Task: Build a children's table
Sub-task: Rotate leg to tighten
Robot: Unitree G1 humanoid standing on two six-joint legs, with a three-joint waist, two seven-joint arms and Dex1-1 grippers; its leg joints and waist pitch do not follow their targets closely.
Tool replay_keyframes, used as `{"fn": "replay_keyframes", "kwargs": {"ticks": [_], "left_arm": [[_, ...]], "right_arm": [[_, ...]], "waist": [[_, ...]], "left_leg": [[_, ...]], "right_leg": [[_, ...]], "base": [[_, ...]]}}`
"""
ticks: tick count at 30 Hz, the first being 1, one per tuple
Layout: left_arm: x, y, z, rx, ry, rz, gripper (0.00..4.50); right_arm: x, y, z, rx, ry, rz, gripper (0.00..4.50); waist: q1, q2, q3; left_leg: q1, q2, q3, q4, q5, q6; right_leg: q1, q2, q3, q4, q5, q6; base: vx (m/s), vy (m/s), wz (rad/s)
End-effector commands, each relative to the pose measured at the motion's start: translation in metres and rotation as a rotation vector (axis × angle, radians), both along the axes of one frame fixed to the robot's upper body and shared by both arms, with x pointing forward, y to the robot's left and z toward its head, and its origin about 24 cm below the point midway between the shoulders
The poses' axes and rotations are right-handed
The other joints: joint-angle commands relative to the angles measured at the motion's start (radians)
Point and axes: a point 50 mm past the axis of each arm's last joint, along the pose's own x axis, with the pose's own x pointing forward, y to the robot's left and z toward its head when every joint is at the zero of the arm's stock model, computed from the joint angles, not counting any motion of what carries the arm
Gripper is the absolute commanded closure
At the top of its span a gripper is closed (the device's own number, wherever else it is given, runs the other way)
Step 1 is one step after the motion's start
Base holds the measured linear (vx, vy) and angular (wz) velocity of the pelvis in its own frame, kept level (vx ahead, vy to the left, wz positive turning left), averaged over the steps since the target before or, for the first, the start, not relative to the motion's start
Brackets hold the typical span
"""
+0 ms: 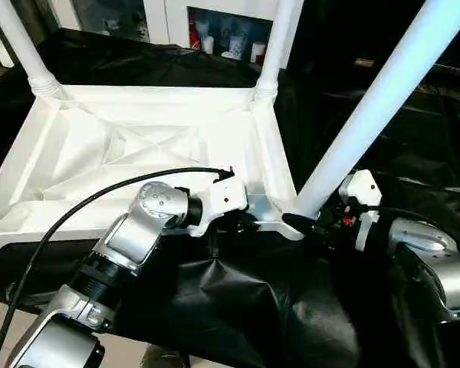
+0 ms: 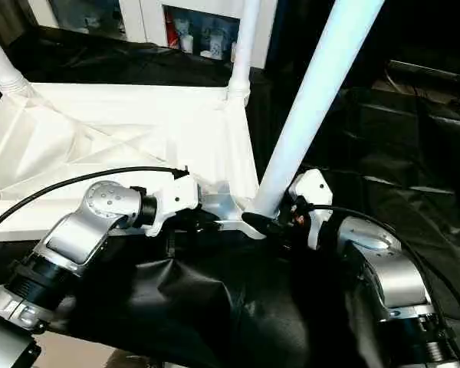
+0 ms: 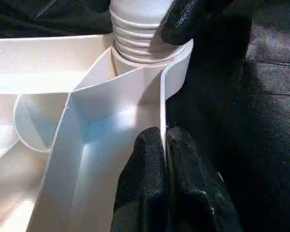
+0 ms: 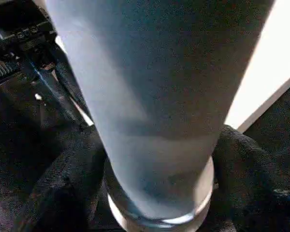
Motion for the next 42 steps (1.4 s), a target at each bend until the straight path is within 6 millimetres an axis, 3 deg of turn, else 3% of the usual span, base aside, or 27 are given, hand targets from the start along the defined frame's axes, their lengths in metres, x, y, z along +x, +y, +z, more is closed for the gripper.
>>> {"fn": "replay_keyframes", "kwargs": {"ticks": [1, 2, 6, 14, 17, 22, 24, 28, 33, 34, 35, 38, 40, 42], "left_arm": [[-0.009, -0.008, -0.009, -0.036, 0.048, -0.032, 4.5], [-0.009, -0.008, -0.009, -0.036, 0.048, -0.031, 4.5], [-0.009, -0.006, -0.009, -0.037, 0.048, -0.023, 4.5], [-0.005, -0.003, -0.01, -0.033, 0.05, 0.021, 4.5], [0.005, -0.004, -0.012, -0.04, 0.046, 0.124, 4.5], [0.033, -0.016, -0.015, -0.055, 0.008, 0.435, 4.5], [0.038, -0.023, -0.015, -0.059, 0.017, 0.509, 4.5], [0.042, -0.039, -0.013, -0.056, -0.004, 0.543, 4.5], [0.04, -0.047, -0.012, -0.05, -0.024, 0.479, 4.5], [0.04, -0.047, -0.012, -0.048, -0.025, 0.47, 4.5], [0.039, -0.047, -0.012, -0.048, -0.021, 0.463, 4.5], [0.039, -0.046, -0.011, -0.047, -0.024, 0.443, 4.5], [0.038, -0.043, -0.01, -0.05, -0.035, 0.408, 4.5], [0.037, -0.042, -0.011, -0.048, -0.027, 0.399, 4.5]], "right_arm": [[0.002, -0.001, 0.0, -0.011, -0.003, 0.013, 1.55], [0.002, -0.001, 0.0, -0.011, -0.003, 0.014, 1.6], [0.003, 0.0, -0.002, -0.012, 0.004, 0.025, 1.77], [0.006, 0.001, -0.009, -0.002, 0.012, -0.04, 1.8], [0.011, -0.001, -0.019, -0.007, 0.032, -0.167, 1.81], [0.029, 0.011, -0.048, 0.07, 0.175, -0.609, 1.82], [0.033, 0.021, -0.055, 0.074, 0.21, -0.697, 1.82], [0.04, 0.046, -0.058, 0.08, 0.22, -0.746, 1.82], [0.045, 0.062, -0.051, 0.133, 0.214, -0.736, 1.82], [0.046, 0.062, -0.05, 0.14, 0.209, -0.731, 1.26], [0.046, 0.061, -0.047, 0.147, 0.196, -0.727, 1.12], [0.048, 0.058, -0.041, 0.173, 0.171, -0.717, 0.92], [0.049, 0.051, -0.031, 0.184, 0.125, -0.681, 0.77], [0.049, 0.048, -0.027, 0.181, 0.108, -0.664, 0.67]], "waist": [[-0.005, -0.028, -0.075], [-0.006, -0.037, -0.074], [-0.007, -0.036, -0.073], [-0.009, -0.032, -0.073], [-0.013, -0.032, -0.07], [-0.028, -0.036, -0.067], [-0.031, -0.03, -0.066], [-0.032, -0.025, -0.069], [-0.033, -0.022, -0.072], [-0.031, -0.023, -0.071], [-0.031, -0.024, -0.071], [-0.03, -0.023, -0.07], [-0.031, -0.023, -0.072], [-0.029, -0.023, -0.07]], "left_leg": [[0.042, 0.032, -0.013, -0.054, -0.122, 0.112], [0.041, 0.032, -0.011, -0.053, -0.122, 0.114], [0.041, 0.032, -0.013, -0.054, -0.13, 0.108], [0.04, 0.03, -0.012, -0.054, -0.133, 0.105], [0.04, 0.029, -0.014, -0.06, -0.176, 0.08], [0.04, 0.026, -0.025, -0.074, -0.292, -0.012], [0.047, 0.026, -0.026, -0.077, -0.342, -0.033], [0.052, 0.025, -0.034, -0.083, -0.424, -0.061], [0.046, 0.026, -0.037, -0.093, -0.409, -0.061], [0.049, 0.026, -0.034, -0.093, -0.421, -0.059], [0.049, 0.026, -0.034, -0.092, -0.43, -0.055], [0.047, 0.026, -0.034, -0.093, -0.432, -0.05], [0.038, 0.026, -0.035, -0.094, -0.404, -0.044], [0.045, 0.027, -0.031, -0.092, -0.401, -0.037]], "right_leg": [[0.028, -0.005, 0.01, -0.051, -0.117, -0.236], [0.028, -0.005, 0.01, -0.052, -0.121, -0.233], [0.026, -0.005, 0.011, -0.054, -0.151, -0.218], [0.025, -0.004, 0.011, -0.054, -0.139, -0.226], [0.022, -0.004, 0.011, -0.062, -0.211, -0.214], [0.014, -0.009, 0.009, -0.083, -0.398, -0.155], [0.003, -0.008, 0.011, -0.089, -0.433, -0.133], [-0.002, -0.008, 0.008, -0.1, -0.465, -0.092], [0.007, -0.002, 0.002, -0.095, -0.357, -0.092], [0.004, -0.002, 0.004, -0.097, -0.355, -0.094], [0.004, -0.004, 0.005, -0.098, -0.366, -0.096], [0.003, -0.005, 0.006, -0.1, -0.374, -0.095], [0.011, -0.006, 0.005, -0.097, -0.357, -0.092], [0.004, -0.005, 0.007, -0.099, -0.352, -0.098]], "base": [[0.0, 0.0, 0.0], [0.0, 0.0, 0.0], [0.0, 0.0, 0.0], [0.0, 0.0, 0.0], [0.0, 0.0, 0.0], [0.0, 0.0, 0.0], [0.0, 0.0, 0.0], [0.0, 0.0, 0.0], [0.0, 0.0, 0.0], [0.0, 0.0, 0.0], [0.0, 0.0, 0.0], [0.0, 0.0, 0.0], [0.0, 0.0, 0.0], [0.0, 0.0, 0.0]]}}
